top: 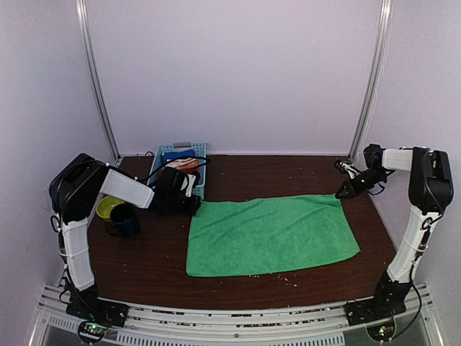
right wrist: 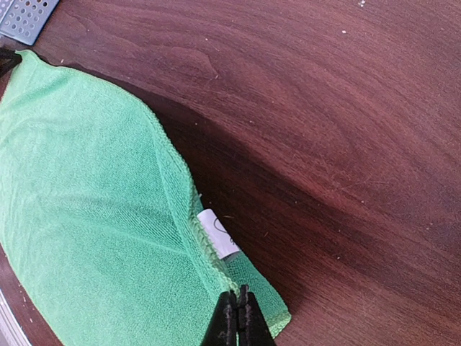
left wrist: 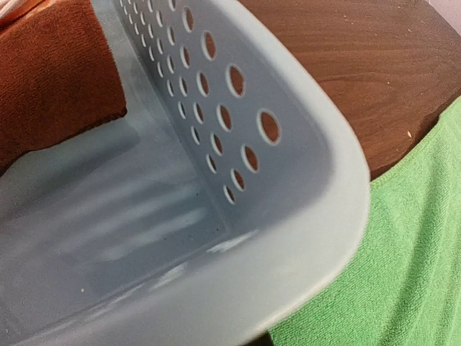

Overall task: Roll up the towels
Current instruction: Fold the towel at the center of the board.

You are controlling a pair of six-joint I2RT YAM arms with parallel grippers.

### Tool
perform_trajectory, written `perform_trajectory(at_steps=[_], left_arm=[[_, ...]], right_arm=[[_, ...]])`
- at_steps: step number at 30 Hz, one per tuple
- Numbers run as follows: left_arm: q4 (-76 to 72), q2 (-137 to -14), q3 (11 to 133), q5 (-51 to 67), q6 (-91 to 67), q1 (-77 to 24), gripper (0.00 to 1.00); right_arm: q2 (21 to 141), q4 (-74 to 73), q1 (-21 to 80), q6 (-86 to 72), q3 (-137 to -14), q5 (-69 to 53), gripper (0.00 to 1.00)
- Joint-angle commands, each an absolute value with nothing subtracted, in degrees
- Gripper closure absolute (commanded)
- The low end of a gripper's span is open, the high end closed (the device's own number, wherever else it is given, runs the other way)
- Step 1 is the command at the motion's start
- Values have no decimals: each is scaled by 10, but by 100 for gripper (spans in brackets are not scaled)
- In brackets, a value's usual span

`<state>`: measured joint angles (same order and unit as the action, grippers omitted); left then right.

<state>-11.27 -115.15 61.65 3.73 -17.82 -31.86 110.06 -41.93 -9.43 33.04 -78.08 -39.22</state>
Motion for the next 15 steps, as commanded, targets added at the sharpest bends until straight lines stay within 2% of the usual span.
perform_trajectory(at_steps=[1,15], left_arm=[[-144,-1080,591,21,-161,-315,100],[-100,-925,533,-19,-127,-315,100]], right_arm=[[1101,-414,-99,327,-780,-400,100],[1076,-432,-102,318,-825,-420,100]])
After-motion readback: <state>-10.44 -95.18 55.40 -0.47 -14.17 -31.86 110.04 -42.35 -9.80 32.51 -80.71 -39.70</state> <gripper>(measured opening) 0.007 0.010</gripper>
